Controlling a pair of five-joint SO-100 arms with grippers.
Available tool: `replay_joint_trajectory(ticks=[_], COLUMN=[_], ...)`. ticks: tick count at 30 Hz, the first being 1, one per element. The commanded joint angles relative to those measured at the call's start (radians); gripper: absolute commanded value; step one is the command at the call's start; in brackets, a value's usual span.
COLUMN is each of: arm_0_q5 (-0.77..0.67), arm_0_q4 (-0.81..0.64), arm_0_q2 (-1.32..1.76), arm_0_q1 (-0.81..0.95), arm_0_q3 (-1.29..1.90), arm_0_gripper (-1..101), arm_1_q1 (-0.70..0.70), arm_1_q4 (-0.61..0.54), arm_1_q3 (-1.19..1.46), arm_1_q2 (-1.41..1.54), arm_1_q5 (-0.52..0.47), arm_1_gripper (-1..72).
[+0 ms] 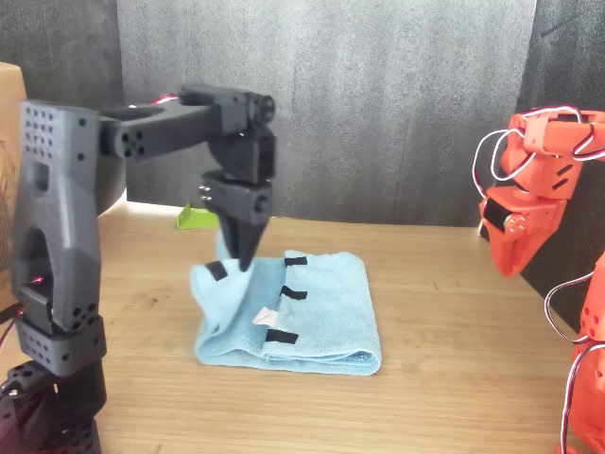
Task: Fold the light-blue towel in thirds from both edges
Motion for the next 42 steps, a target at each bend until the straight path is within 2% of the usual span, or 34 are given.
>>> replay_joint_trajectory(ticks=[1,16,22,29,33,38,42], arm_0_q5=[0.017,0.037,0.075,0.094,0.077,0.009,0.026], arm_0_q4=[0.032,0.19,0.195,0.198,0.199,0.172,-0.048], arm_0_q2=[-0.012,-0.333,-0.367,-0.316,-0.189,0.017,0.351], arm_0_q1=[-0.02,-0.158,-0.187,-0.179,-0.054,0.282,0.531], arm_0_q3=[-0.091,-0.566,-0.629,-0.646,-0.604,-0.472,-0.021], arm_0_gripper=[0,0,27,30,28,28,29], arm_1_q1=[0.021,0.028,0.023,0.021,0.015,0.008,-0.02], arm_1_q4=[0.034,0.072,0.064,0.061,0.058,0.046,0.031], arm_1_q3=[0.012,0.028,0.069,0.087,0.103,0.115,0.121], arm_1_q2=[0.063,0.121,0.152,0.175,0.207,0.267,0.275], arm_1_q5=[0.015,0.032,0.026,0.034,0.041,0.064,0.054], arm_1_gripper=[0.1,0.1,0.1,0.1,0.1,0.1,0.1])
